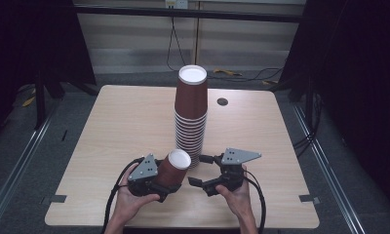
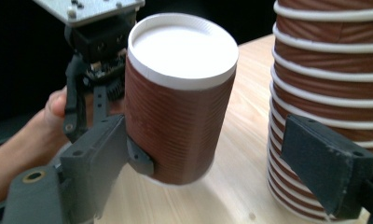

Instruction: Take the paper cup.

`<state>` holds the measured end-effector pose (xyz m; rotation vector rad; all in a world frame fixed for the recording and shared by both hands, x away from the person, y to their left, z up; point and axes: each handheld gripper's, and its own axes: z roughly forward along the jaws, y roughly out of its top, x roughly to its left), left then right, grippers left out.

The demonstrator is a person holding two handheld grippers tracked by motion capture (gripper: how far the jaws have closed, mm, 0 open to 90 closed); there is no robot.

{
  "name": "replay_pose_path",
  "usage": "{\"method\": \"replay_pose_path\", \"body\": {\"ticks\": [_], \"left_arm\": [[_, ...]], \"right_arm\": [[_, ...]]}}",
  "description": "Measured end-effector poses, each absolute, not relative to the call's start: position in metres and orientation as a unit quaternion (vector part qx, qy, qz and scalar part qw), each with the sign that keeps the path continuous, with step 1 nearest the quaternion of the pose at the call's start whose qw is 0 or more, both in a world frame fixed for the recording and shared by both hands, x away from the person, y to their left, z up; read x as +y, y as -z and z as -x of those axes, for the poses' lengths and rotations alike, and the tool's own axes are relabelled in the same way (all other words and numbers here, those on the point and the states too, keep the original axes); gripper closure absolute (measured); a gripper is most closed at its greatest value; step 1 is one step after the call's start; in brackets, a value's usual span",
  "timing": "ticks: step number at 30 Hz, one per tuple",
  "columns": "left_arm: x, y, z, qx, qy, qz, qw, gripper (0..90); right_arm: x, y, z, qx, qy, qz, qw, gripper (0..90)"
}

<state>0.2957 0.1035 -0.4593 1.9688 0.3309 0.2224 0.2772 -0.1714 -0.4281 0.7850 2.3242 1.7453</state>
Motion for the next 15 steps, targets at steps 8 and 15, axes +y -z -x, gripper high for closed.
{"method": "replay_pose_path", "body": {"ticks": [8,15], "left_arm": [[0.0974,0.4546,-0.297,0.122,-0.102,-0.851,0.501,15.9],[0.0961,0.4535,-0.2974,0.11,-0.096,-0.864,0.481,15.9]], "right_arm": [[-0.1724,0.4297,-0.281,0.795,-0.547,-0.254,0.061,14.4],[-0.1723,0.4264,-0.2826,0.815,-0.52,-0.246,0.067,14.3]]}}
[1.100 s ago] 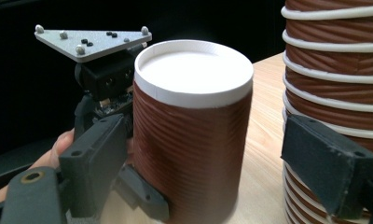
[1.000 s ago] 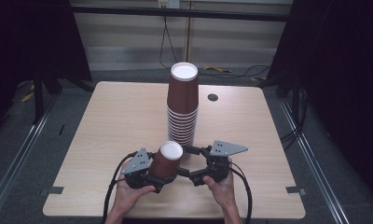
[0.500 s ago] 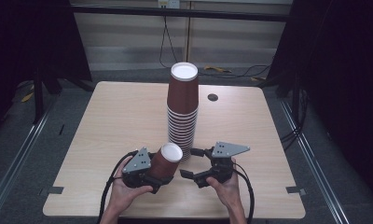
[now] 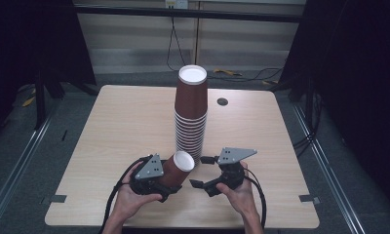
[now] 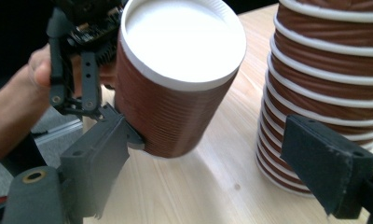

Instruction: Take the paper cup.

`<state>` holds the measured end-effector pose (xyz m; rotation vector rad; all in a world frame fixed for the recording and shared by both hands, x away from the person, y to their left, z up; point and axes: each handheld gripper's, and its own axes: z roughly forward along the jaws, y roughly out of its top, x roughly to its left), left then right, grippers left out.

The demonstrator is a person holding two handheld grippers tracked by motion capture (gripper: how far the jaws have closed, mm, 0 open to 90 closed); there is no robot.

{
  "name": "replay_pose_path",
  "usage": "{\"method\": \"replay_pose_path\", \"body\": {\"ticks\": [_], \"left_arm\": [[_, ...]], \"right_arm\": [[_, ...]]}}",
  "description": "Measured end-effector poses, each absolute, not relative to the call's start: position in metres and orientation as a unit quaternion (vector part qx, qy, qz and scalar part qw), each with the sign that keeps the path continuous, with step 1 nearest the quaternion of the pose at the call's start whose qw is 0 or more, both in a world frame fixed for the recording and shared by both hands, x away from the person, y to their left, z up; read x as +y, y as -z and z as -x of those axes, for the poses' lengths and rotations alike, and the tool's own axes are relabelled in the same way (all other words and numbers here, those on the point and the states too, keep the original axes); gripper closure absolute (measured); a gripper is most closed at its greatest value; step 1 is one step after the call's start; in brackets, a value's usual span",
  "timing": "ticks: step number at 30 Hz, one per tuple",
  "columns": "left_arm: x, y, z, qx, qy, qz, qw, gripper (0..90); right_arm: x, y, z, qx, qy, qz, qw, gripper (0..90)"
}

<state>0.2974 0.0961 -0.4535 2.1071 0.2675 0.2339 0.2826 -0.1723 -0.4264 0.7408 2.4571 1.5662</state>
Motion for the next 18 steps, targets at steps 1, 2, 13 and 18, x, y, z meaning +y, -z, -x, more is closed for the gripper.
{"method": "replay_pose_path", "body": {"ticks": [1,2,13,18], "left_arm": [[0.0957,0.4536,-0.2977,0.105,-0.096,-0.868,0.476,15.9],[0.0947,0.4541,-0.2975,0.104,-0.094,-0.869,0.474,15.9],[0.0862,0.4496,-0.3008,0.091,-0.094,-0.888,0.441,15.8],[0.0858,0.4501,-0.3004,0.086,-0.089,-0.896,0.426,15.8]], "right_arm": [[-0.1722,0.426,-0.2825,0.821,-0.512,-0.244,0.069,13.6],[-0.1719,0.4257,-0.2825,0.824,-0.508,-0.241,0.07,13.7],[-0.1724,0.4223,-0.2828,0.853,-0.458,-0.238,0.079,18.4],[-0.1725,0.4206,-0.2833,0.86,-0.446,-0.235,0.081,18.1]]}}
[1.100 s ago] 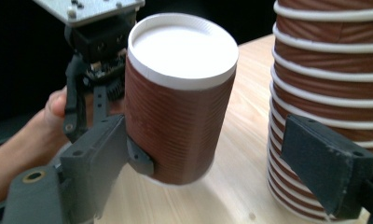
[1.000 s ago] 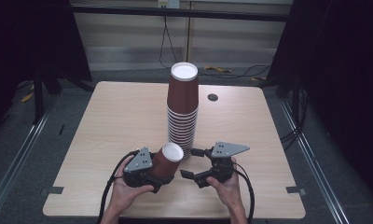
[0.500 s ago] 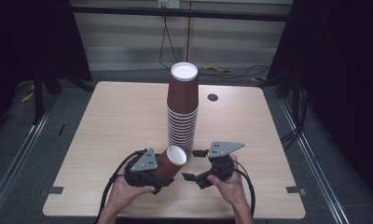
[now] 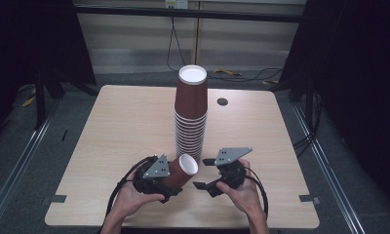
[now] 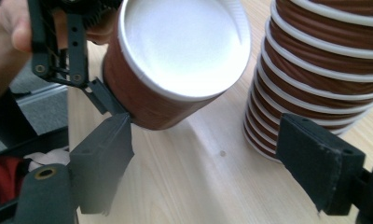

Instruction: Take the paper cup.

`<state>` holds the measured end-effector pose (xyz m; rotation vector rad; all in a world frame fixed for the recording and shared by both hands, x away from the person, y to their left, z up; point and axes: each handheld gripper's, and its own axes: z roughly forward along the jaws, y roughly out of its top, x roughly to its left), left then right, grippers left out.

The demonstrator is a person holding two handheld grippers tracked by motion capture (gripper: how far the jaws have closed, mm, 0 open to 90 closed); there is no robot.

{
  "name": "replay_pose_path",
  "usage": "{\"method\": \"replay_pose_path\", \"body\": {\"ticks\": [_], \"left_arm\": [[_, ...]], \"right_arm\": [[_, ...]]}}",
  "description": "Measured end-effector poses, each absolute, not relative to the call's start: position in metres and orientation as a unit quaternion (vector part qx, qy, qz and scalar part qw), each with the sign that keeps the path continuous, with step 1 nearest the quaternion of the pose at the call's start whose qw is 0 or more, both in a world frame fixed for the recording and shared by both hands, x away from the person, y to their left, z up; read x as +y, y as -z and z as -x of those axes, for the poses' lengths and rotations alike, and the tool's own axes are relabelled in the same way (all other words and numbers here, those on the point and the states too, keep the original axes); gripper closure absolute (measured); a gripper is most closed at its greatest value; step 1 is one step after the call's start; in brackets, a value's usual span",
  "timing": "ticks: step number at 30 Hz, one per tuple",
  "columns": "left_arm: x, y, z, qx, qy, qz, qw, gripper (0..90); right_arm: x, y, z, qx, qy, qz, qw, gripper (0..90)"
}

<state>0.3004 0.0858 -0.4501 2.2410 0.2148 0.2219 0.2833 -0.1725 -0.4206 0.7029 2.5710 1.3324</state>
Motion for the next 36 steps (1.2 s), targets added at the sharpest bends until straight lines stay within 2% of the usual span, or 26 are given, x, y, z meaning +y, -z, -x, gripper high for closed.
{"method": "replay_pose_path", "body": {"ticks": [10,19,28,36], "left_arm": [[0.08,0.447,-0.302,0.064,-0.09,-0.913,0.394,15.6],[0.074,0.443,-0.3,0.041,-0.089,-0.93,0.354,15.6],[0.066,0.442,-0.3,0.027,-0.09,-0.943,0.319,15.3],[0.064,0.441,-0.3,0.022,-0.088,-0.95,0.298,15.3]], "right_arm": [[-0.168,0.422,-0.285,0.881,-0.416,-0.218,0.061,17.4],[-0.164,0.418,-0.288,0.896,-0.386,-0.209,0.07,17.3],[-0.158,0.423,-0.292,0.914,-0.346,-0.203,0.061,17.6],[-0.152,0.421,-0.295,0.927,-0.319,-0.192,0.04,15.3]]}}
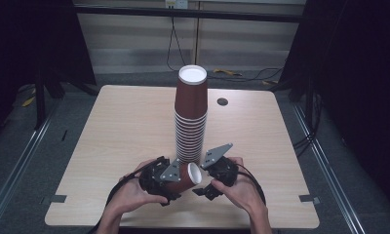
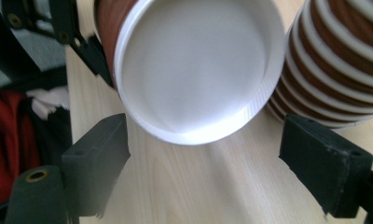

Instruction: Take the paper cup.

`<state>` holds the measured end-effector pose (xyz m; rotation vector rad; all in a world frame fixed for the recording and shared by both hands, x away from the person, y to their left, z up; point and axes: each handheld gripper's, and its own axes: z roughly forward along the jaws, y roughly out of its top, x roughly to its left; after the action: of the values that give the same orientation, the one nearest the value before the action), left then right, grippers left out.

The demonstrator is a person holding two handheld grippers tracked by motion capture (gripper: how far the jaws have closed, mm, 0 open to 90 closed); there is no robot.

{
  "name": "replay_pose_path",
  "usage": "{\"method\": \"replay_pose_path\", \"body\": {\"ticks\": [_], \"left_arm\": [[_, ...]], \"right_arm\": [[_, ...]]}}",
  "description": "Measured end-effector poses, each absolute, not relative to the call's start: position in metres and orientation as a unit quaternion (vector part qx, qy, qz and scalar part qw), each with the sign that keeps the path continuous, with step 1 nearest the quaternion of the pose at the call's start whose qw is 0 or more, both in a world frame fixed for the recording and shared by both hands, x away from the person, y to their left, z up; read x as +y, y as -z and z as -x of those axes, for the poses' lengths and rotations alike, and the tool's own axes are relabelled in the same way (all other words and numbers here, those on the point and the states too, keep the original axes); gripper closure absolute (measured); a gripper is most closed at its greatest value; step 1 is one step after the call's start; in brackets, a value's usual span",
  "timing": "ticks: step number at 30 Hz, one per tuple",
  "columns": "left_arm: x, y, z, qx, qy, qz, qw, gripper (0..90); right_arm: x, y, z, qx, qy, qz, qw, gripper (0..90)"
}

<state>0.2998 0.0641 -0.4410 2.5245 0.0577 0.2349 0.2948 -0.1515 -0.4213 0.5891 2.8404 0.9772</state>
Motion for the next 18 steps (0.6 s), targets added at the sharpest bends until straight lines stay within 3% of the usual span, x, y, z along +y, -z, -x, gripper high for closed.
{"method": "replay_pose_path", "body": {"ticks": [18], "left_arm": [[0.056,0.447,-0.3,-0.001,-0.077,-0.96,0.27,15.1]], "right_arm": [[-0.139,0.425,-0.304,0.933,-0.318,-0.166,0.003,17.7]]}}
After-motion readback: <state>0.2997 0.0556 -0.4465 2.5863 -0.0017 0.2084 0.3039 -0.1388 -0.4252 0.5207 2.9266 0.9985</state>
